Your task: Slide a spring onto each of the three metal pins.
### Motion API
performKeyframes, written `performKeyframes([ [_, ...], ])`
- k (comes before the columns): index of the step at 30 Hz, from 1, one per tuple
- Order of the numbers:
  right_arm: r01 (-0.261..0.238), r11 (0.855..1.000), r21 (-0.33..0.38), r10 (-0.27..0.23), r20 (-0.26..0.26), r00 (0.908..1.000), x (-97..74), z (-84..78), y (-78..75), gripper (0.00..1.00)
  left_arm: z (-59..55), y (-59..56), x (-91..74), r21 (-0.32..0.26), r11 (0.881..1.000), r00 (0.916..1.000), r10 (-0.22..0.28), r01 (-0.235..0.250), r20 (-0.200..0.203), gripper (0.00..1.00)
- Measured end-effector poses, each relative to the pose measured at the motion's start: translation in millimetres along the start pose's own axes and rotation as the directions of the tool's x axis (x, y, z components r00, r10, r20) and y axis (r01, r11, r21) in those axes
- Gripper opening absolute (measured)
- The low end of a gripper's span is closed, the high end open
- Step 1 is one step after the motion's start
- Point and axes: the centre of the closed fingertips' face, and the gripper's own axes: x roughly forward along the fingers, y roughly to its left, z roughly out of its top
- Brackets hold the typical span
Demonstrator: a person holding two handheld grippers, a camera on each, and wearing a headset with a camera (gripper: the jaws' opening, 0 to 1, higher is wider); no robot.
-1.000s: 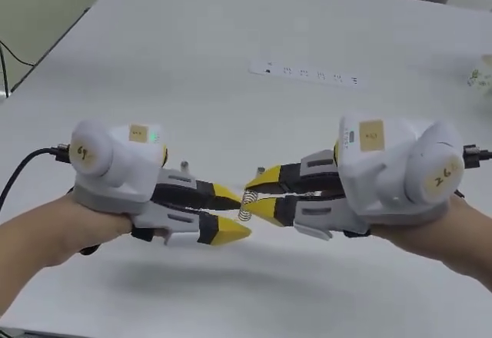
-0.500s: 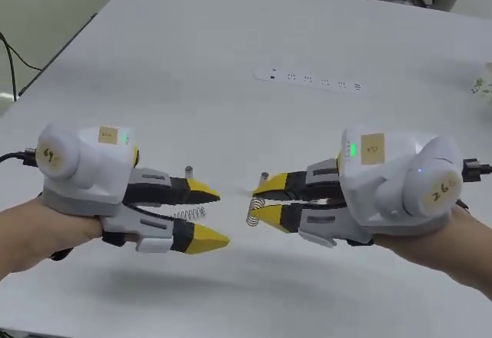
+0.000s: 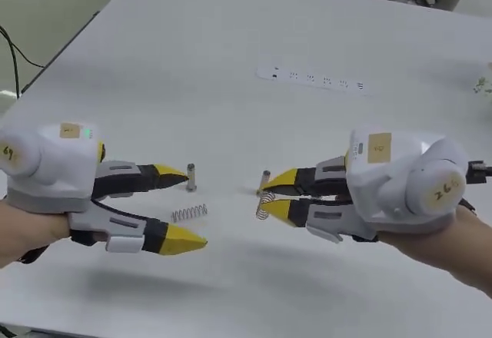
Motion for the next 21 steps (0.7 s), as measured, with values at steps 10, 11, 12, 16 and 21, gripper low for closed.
performKeyframes([
  [10,0.014,1.0,0.001,-0.014,-0.01,0.9998,0.4,-4.4,-3.3,0.08,-5.8,12.2,-10.8,-0.046,0.997,0.9983,0.057,-0.057,0.009,0.84],
  [11,0.018,1.0,0.002,-0.018,-0.012,0.9998,0.4,-4.7,-4.3,0.08,-6.3,12.7,-11.4,-0.039,0.997,0.9981,0.062,-0.061,0.006,0.85],
  [12,0.019,1.0,0.002,-0.019,-0.012,0.9998,0.3,-5.0,-4.6,0.08,-6.1,12.8,-12.1,-0.038,0.997,0.9979,0.064,-0.064,0.01,0.87],
  [16,0.027,1.0,0.004,-0.027,-0.014,0.9995,-0.7,-6.3,-6.5,0.08,-3.7,16.5,-14.7,-0.051,0.995,0.9961,0.082,-0.081,0.033,0.94],
  [21,0.047,0.999,0.012,-0.047,-0.022,0.9987,-1.9,-9.8,-11.0,0.08,-0.8,18.2,-18.6,-0.054,0.995,0.9943,0.091,-0.088,0.054,0.98],
])
